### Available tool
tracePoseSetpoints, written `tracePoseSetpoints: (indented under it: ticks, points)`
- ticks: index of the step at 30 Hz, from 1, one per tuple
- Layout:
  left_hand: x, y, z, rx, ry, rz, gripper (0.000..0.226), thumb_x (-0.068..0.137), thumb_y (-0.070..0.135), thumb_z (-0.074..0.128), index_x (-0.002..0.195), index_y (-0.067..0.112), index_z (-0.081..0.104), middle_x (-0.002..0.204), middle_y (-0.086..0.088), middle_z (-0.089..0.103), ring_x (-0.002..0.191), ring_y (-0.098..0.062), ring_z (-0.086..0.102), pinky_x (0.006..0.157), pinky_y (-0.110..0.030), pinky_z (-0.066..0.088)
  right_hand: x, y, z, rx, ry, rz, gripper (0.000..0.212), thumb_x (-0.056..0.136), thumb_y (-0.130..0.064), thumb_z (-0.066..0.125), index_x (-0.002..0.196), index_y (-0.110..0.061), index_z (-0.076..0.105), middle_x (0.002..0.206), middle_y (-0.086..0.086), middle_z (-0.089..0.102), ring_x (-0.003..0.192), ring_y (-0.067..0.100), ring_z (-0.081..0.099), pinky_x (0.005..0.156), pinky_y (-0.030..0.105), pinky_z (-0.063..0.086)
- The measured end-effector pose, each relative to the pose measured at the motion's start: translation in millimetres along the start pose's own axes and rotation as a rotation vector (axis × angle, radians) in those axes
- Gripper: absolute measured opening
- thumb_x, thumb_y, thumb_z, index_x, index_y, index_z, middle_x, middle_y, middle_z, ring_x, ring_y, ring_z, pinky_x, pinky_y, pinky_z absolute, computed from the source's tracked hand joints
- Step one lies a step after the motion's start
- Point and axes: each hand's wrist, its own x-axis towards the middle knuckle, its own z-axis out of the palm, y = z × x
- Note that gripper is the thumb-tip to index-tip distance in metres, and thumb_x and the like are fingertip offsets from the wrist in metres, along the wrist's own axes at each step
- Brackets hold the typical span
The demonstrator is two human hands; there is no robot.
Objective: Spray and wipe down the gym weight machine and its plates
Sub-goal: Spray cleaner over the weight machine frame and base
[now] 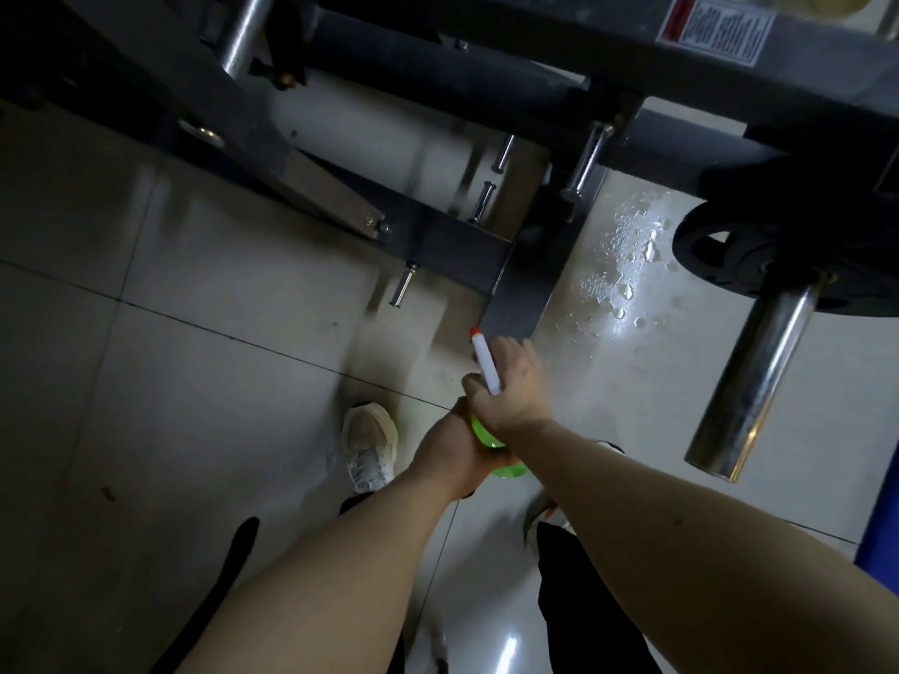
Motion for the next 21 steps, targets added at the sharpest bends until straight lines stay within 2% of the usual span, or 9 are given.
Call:
tracePoseSetpoints:
  ticks: [3,6,8,10,13,18,21]
  points:
    - [-0.8,2.6,2.1,-0.014,-0.067,0.024,0.083,0.065,0.062,0.080,0.136,0.046,0.041,0.130,0.014,0.061,0.120,-0.011,0.059,0.106,-0.039,0.050,0.3,5.4,-1.1,0.043,0.025,0.019,0.031,0.074,-0.045,0.052,0.087,-0.017,0.052,0.083,-0.001,0.046,0.084,0.025,0.046,0.076,0.040,0.045]
    - [3.6,0.4,0.1,0.080,-0.022,-0.012,0.067,0.074,0.054,0.081,0.129,0.038,0.047,0.115,0.012,0.066,0.104,-0.012,0.063,0.093,-0.040,0.055,0.6,12.6,1.0,0.135,0.059,-0.008,0.027,0.073,-0.037,0.056,0.090,-0.017,0.051,0.084,-0.006,0.041,0.086,0.026,0.044,0.072,0.039,0.042]
    - [5.0,-2.6,-3.5,0.123,0.018,-0.042,0.066,0.069,0.060,0.081,0.124,0.040,0.051,0.106,0.015,0.068,0.094,-0.013,0.065,0.085,-0.039,0.057,-0.9,16.1,4.1,0.171,0.033,0.023,0.021,0.073,-0.032,0.058,0.087,-0.019,0.051,0.083,-0.008,0.041,0.084,0.025,0.045,0.068,0.034,0.038]
    - [6.3,-6.5,-2.3,0.122,-0.011,-0.056,0.072,0.060,0.067,0.079,0.123,0.045,0.054,0.107,0.019,0.070,0.094,-0.011,0.067,0.085,-0.039,0.058,-2.8,21.6,5.5,0.175,0.038,0.122,0.013,0.077,-0.030,0.061,0.081,-0.022,0.050,0.081,-0.002,0.048,0.078,0.024,0.049,0.064,0.032,0.039]
    - [5.4,-4.4,0.7,0.118,-0.064,-0.070,0.067,0.067,0.056,0.082,0.127,0.043,0.056,0.106,0.017,0.070,0.098,-0.017,0.068,0.089,-0.037,0.055,-6.0,29.4,2.7,0.192,0.092,0.315,0.012,0.086,-0.023,0.064,0.088,-0.016,0.055,0.082,0.005,0.056,0.077,0.026,0.054,0.065,0.035,0.045]
    - [10.5,-1.9,11.7,0.156,-0.053,-0.045,0.059,0.076,0.047,0.081,0.130,0.042,0.056,0.119,0.015,0.069,0.105,-0.016,0.064,0.094,-0.042,0.055,-13.1,33.8,0.4,0.222,0.131,0.170,0.010,0.083,-0.015,0.063,0.086,-0.014,0.053,0.079,-0.005,0.045,0.085,0.028,0.050,0.073,0.041,0.045]
    - [19.9,-4.8,19.8,0.184,-0.063,-0.030,0.061,0.081,0.044,0.079,0.135,0.044,0.052,0.126,0.014,0.067,0.105,-0.017,0.065,0.094,-0.041,0.055,-8.0,52.5,6.8,0.271,0.166,0.187,0.008,0.080,-0.023,0.058,0.084,-0.016,0.058,0.077,-0.003,0.051,0.086,0.026,0.051,0.075,0.046,0.050]
